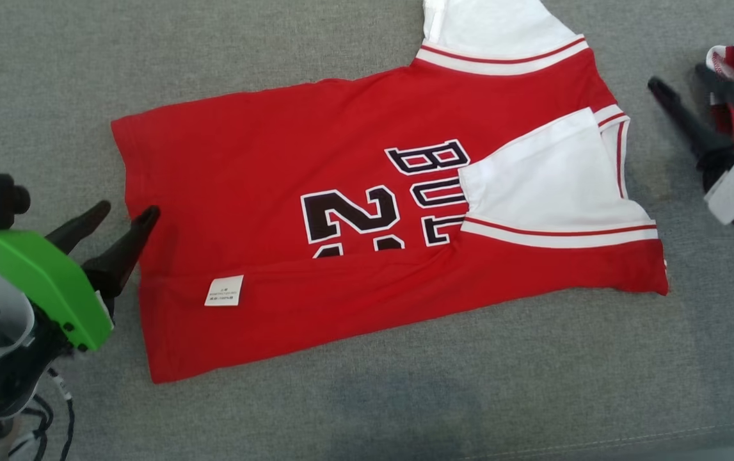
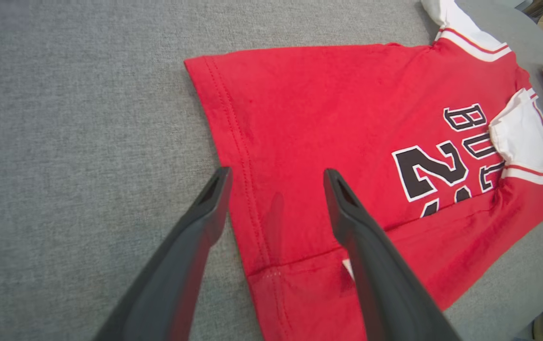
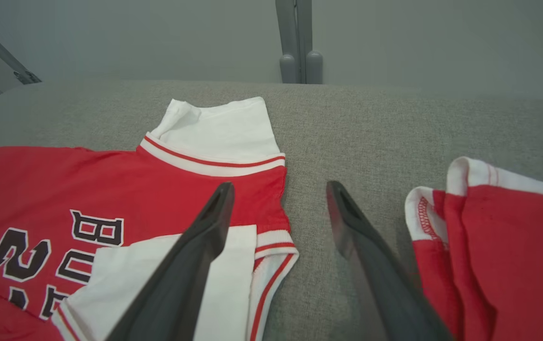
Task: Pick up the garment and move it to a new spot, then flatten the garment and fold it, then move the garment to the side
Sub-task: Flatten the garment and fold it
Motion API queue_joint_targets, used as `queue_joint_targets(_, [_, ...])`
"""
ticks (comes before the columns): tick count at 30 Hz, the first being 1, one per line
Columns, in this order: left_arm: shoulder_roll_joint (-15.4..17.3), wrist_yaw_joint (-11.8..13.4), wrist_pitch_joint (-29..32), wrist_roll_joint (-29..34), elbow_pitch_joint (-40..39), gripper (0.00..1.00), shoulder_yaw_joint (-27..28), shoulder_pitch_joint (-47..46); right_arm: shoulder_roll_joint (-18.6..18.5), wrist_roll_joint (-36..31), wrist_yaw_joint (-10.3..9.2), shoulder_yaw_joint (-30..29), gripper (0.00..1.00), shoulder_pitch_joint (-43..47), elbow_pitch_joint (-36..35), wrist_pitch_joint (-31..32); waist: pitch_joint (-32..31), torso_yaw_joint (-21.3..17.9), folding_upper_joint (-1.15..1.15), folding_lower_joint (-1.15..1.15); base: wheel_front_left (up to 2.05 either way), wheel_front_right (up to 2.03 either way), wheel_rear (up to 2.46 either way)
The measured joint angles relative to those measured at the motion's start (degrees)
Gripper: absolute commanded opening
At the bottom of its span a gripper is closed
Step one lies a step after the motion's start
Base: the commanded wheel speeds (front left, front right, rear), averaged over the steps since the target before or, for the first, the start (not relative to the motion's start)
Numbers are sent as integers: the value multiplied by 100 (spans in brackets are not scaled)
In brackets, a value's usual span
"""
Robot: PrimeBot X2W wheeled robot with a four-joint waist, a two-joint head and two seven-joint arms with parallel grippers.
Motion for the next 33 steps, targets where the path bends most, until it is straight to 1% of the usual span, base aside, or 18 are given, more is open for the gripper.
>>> queue_joint_targets(3, [-172,0,15,97,103,100,-177,-372,-35,-21,-59,-34,100,-439,-42,160,216,25,0,0,0,0,0])
queue_joint_targets(6, [-293,10,14,204,302,100,-269,-739,-32,-135,-70,-29,100,-848,-122,281,437,52,0,0,0,0,0])
queue_joint_targets(11, [-361,69,5,493,576,100,-286,-1361,-31,-233,-79,-5,100,-1368,-200,471,814,95,0,0,0,0,0])
queue_joint_targets(12, [-407,78,-11,527,630,100,-296,-1469,-32,-246,-118,-7,100,-1450,-212,502,893,105,0,0,0,0,0])
queue_joint_targets(15, [-539,110,-33,598,789,100,-354,-1784,-41,-281,-118,-12,100,-1633,-264,552,1121,136,0,0,0,0,0])
queue_joint_targets(19, [-733,110,-233,755,1094,100,-446,-2125,-24,-378,-110,71,100,-1738,-167,555,1391,193,0,0,0,0,0])
queue_joint_targets(23, [-814,110,-293,813,1241,100,-475,-2382,-12,-432,-108,138,100,-1791,-48,578,1551,271,0,0,0,0,0])
queue_joint_targets(24, [-835,104,-293,812,1281,60,-511,-2434,-2,-435,-108,143,100,-1817,-22,577,1576,291,0,0,0,0,0])
queue_joint_targets(25, [-845,67,-296,812,1312,42,-552,-2476,-2,-442,-108,144,100,-1831,19,576,1594,313,0,0,0,0,0])
queue_joint_targets(26, [-855,43,-302,812,1351,34,-591,-2504,1,-482,-107,151,100,-1848,65,573,1602,335,0,0,0,0,0])
queue_joint_targets(27, [-866,1,-313,812,1403,9,-630,-2535,-1,-519,-97,157,100,-1856,103,573,1605,358,0,0,0,0,0])
queue_joint_targets(28, [-877,-32,-312,812,1450,0,-657,-2571,-4,-537,-93,167,100,-1876,137,573,1604,380,0,0,0,0,0])
queue_joint_targets(31, [-913,-149,-292,810,1563,0,-780,-2632,-20,-598,-90,189,100,-2045,190,579,1584,473,0,0,0,0,0])
queue_joint_targets(33, [-1003,-180,-288,803,1615,0,-828,-2681,-25,-637,-82,203,100,-2189,209,580,1580,521,0,0,0,0,0])
